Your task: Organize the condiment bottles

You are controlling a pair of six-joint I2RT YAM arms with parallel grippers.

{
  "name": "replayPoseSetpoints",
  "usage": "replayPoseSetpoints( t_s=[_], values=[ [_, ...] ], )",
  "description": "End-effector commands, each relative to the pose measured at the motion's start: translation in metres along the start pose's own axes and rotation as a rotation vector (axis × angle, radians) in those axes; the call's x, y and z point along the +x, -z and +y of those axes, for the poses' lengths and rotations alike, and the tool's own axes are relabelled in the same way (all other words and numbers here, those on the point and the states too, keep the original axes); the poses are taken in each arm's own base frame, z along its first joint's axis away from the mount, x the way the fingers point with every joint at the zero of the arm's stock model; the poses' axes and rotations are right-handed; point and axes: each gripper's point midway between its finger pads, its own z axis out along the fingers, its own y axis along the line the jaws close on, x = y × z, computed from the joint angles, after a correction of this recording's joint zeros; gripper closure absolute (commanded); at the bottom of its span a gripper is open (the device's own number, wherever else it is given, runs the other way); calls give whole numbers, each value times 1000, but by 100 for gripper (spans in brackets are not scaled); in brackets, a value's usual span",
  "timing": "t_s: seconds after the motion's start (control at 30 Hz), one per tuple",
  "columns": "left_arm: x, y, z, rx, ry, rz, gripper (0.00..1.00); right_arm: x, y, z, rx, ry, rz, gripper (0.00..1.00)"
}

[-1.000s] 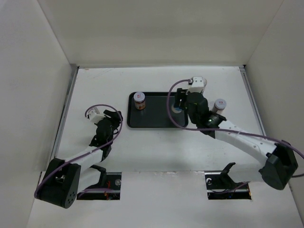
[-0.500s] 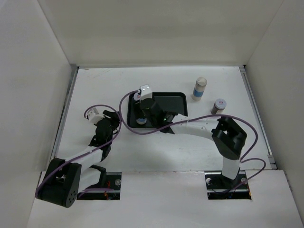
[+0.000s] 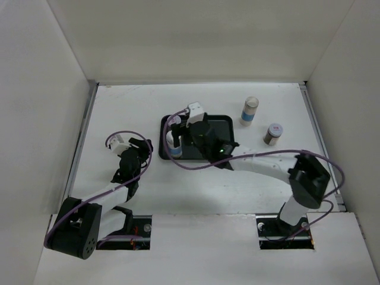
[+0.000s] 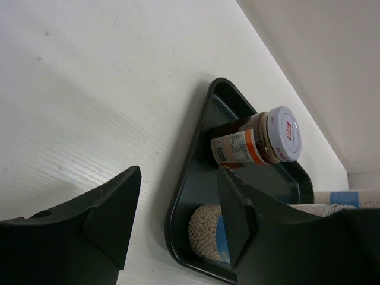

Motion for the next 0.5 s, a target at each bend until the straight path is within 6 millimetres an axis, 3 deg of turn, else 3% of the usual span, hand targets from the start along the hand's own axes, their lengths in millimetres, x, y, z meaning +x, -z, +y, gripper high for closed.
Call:
replayPoseSetpoints(
  t_s=[0.0,0.07,0.13,0.27,0.33,0.47],
  values=[
    [-7,1,-15,55,26,-23,48,-84,32,-60,73,-125,-201,0],
    [-5,-1,-13,47,22,-19,47,-91,40,-101,152,-144,-220,0],
    [-4,-2,-11,40,30,-13,47,-93,45,-156,271,-162,-226,0],
    [-3,-1,-14,55,27,-11,47,-72,51,-262,573,-141,-154,0],
    [-2,-2,-12,48,29,-5,47,-65,50,-293,671,-115,-100,0],
    [4,-4,-16,58,24,20,47,-51,34,-326,738,-87,-25,0]
  ],
)
